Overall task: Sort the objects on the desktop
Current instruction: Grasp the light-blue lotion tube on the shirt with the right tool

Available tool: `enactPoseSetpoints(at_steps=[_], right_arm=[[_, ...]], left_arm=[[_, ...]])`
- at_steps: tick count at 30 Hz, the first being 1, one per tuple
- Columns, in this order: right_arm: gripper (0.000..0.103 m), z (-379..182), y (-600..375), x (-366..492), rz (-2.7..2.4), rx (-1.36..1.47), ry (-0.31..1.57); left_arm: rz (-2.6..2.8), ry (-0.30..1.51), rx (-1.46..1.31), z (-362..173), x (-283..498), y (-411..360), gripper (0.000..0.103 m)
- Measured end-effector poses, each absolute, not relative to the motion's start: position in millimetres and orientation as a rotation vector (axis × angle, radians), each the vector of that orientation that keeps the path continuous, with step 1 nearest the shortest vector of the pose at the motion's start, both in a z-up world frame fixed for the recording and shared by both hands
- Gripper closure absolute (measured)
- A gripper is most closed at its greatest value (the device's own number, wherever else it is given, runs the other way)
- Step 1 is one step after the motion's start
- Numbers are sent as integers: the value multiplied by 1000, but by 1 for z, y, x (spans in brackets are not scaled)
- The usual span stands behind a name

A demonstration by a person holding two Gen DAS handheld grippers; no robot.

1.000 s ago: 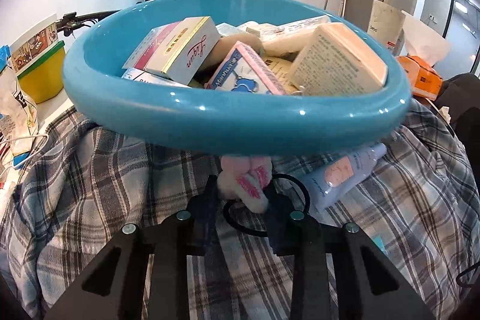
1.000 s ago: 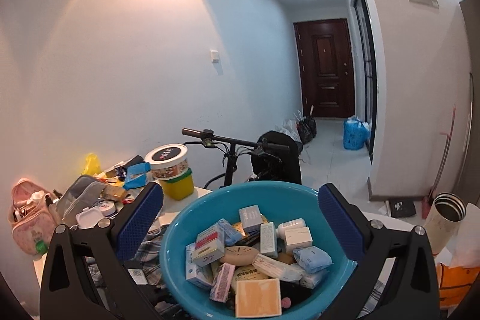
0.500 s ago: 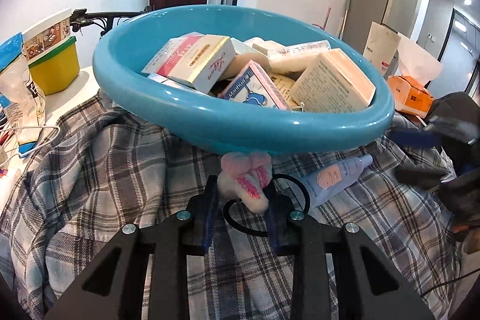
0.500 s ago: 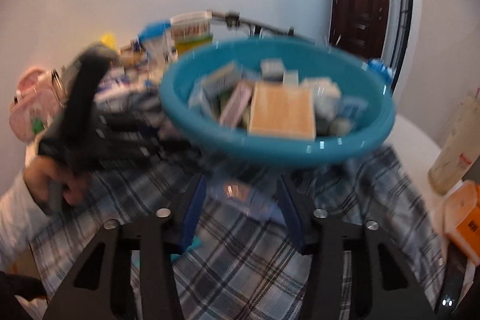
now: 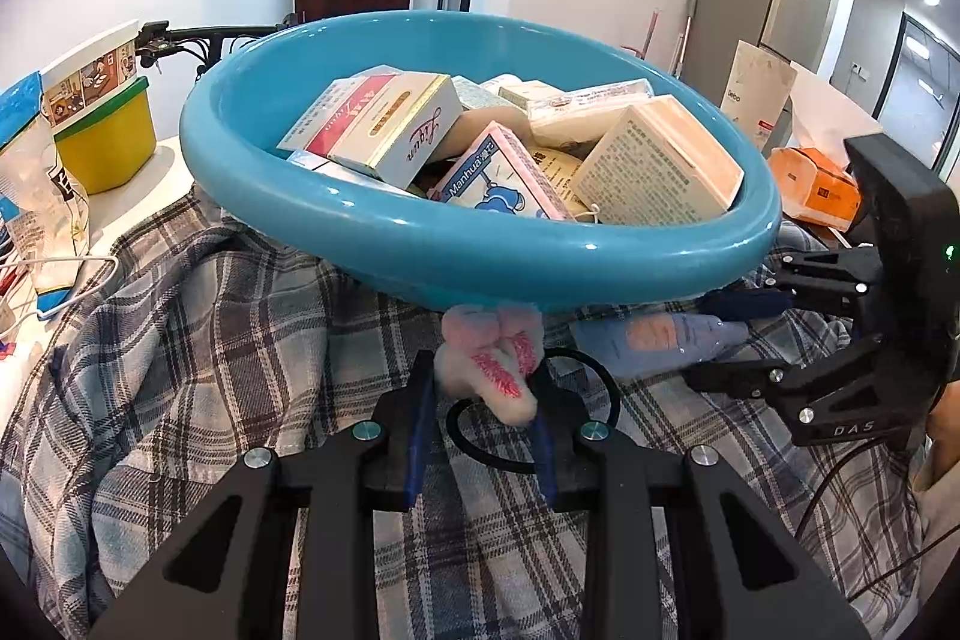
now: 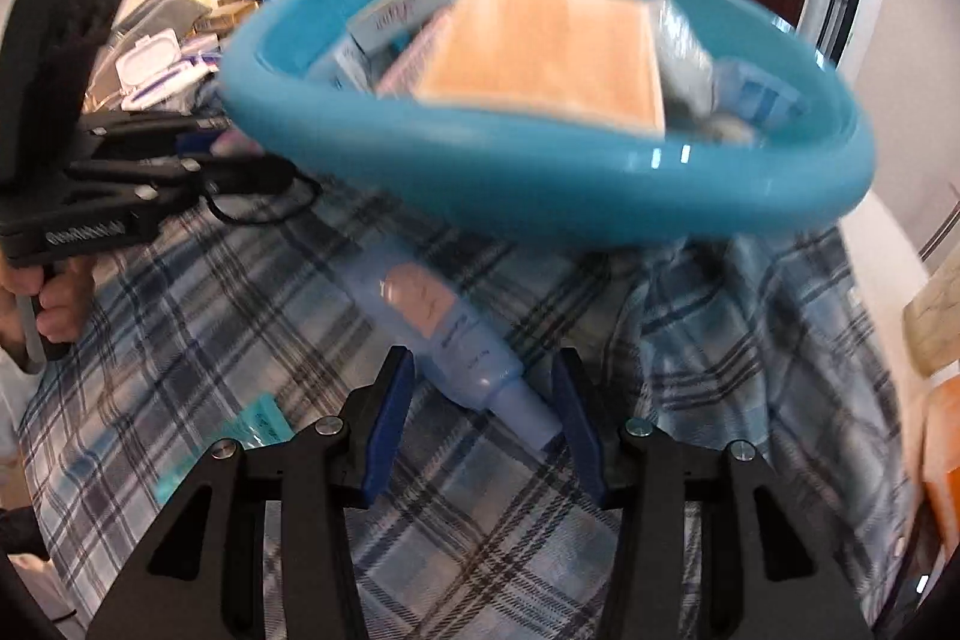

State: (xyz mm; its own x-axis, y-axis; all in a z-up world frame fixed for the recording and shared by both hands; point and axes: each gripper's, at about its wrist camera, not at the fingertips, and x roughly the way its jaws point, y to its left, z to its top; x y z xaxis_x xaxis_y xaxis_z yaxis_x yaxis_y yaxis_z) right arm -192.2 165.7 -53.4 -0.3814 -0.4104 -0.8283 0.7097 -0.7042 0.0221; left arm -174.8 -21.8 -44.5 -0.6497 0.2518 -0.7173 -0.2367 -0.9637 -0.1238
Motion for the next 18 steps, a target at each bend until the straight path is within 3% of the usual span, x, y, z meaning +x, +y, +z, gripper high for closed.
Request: enactPoseSetpoints(at_steps=[2,3,4,5,13,18], right_arm=[[58,-54,168,-187,-2108,1128,444],[64,-52,169,-181,-2103,1120,450],[78,-50,169,-175,-2102,1100,468],[80,-50,169,-171,-2105,1087,482],[80,-57,171,-168,-2153,1044,463],[86,-50,181,-153,-2205,1006,462]], left_arm=[[2633,-33,-1148,-44,-175,-23,73],[2633,-36,-1148,-44,-175,-23,73],[2633,-41,-1147,-44,-175,-23,73],[2630,-46,-1146,-43,-175,-23,73],[2630,-30,-1152,-45,-175,-21,73],[2631,-36,-1155,-46,-176,-22,73]])
